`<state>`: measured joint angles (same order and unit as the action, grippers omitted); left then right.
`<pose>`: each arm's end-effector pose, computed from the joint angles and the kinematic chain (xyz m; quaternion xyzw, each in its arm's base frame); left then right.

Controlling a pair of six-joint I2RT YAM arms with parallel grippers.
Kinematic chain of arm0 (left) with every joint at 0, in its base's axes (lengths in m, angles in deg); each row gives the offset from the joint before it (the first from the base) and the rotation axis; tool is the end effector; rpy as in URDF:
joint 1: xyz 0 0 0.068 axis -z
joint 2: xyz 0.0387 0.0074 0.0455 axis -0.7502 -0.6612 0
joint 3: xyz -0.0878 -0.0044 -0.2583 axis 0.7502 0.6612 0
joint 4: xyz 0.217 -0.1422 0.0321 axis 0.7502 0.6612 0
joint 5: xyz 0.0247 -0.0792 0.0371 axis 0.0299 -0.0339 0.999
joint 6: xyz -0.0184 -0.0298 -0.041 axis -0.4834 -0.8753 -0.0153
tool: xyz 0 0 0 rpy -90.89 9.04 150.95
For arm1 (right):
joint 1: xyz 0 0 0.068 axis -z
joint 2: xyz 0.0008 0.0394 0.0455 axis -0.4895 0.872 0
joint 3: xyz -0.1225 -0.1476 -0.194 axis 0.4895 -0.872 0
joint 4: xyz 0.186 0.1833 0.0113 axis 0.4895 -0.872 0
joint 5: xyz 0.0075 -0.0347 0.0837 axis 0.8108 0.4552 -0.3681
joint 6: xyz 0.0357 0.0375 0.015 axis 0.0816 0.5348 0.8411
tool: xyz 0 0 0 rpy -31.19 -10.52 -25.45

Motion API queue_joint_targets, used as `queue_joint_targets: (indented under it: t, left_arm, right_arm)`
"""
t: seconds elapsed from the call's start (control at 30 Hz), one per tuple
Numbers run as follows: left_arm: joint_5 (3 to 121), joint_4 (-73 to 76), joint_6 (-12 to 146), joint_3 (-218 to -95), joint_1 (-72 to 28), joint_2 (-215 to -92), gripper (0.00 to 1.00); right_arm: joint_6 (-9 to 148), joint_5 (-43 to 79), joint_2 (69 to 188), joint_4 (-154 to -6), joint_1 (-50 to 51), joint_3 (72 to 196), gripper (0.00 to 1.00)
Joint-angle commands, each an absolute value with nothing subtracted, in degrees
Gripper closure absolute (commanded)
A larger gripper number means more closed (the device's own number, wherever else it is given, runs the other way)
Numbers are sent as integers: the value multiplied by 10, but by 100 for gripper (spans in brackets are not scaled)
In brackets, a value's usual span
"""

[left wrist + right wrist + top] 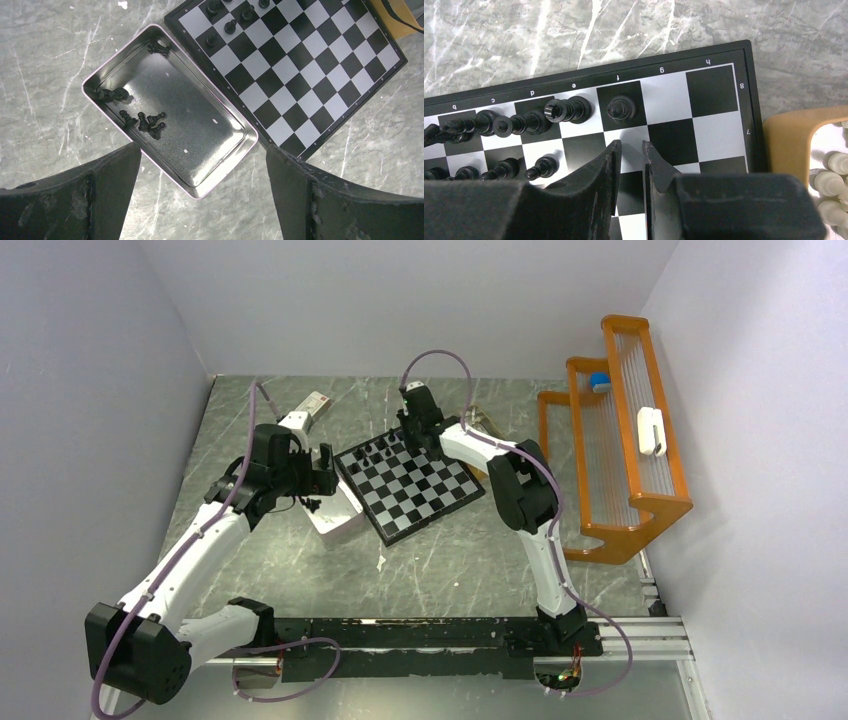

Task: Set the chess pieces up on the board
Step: Place the chess piece on the chessboard.

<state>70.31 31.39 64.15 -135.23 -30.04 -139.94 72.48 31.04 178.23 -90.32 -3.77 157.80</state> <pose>0.2211 -0.0741 0.2894 0.0329 0.9008 -0.1225 0.4152 0.4325 0.2776 0.1619 -0.1636 0.8991 0.1046 0.3924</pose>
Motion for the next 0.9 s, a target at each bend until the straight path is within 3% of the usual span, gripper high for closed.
queue_joint_targets:
  t: [0.0, 0.87]
  left_arm:
    - [720, 307, 640, -1362, -301, -1392, 0]
    - [725, 307, 639, -1362, -302, -1380, 0]
  right_arm:
    - [731, 312, 1795, -881, -35, 1587, 75]
    - [723, 312, 1827, -901, -34, 1640, 79]
